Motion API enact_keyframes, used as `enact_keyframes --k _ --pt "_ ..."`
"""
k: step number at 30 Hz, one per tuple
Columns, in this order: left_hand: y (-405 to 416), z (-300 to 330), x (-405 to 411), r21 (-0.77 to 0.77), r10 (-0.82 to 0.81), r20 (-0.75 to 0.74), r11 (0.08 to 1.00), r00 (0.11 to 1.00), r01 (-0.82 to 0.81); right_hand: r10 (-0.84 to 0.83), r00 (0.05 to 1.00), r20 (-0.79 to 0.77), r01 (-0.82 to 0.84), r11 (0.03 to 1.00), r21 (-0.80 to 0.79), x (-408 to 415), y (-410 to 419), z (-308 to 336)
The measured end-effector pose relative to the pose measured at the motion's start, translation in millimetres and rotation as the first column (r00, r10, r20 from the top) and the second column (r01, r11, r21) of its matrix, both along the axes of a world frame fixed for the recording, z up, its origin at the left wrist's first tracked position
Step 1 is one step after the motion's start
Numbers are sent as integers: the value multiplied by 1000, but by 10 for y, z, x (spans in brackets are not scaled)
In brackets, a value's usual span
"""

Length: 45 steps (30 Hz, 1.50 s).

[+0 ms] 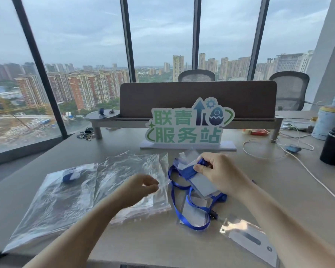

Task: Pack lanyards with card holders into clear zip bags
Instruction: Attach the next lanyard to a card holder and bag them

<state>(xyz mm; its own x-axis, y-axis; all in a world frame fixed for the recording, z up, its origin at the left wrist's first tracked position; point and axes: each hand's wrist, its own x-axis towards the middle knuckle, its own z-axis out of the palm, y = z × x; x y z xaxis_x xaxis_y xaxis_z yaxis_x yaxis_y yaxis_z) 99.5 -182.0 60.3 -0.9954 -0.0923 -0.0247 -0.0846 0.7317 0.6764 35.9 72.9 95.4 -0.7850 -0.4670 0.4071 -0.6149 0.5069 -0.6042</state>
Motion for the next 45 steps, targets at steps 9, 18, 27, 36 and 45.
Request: enact_keyframes --k 9,18,27,36,45 --pt "-888 -496 361 -569 -23 2 822 1000 20 124 992 -12 -123 992 39 100 -132 -121" --pt "-114 -327 207 -494 -181 -188 867 965 66 427 753 501 14 750 -661 216 -242 -201" --pt "260 -250 -49 257 3 -42 966 999 8 164 742 650 202 870 -450 353 -222 -667" --pt "525 -237 -115 -199 -126 -155 975 980 94 -157 670 726 297 952 -68 211 -485 -739" --pt "400 -407 -45 -350 -124 -122 934 985 74 -102 503 859 452 877 -161 275 -371 -669"
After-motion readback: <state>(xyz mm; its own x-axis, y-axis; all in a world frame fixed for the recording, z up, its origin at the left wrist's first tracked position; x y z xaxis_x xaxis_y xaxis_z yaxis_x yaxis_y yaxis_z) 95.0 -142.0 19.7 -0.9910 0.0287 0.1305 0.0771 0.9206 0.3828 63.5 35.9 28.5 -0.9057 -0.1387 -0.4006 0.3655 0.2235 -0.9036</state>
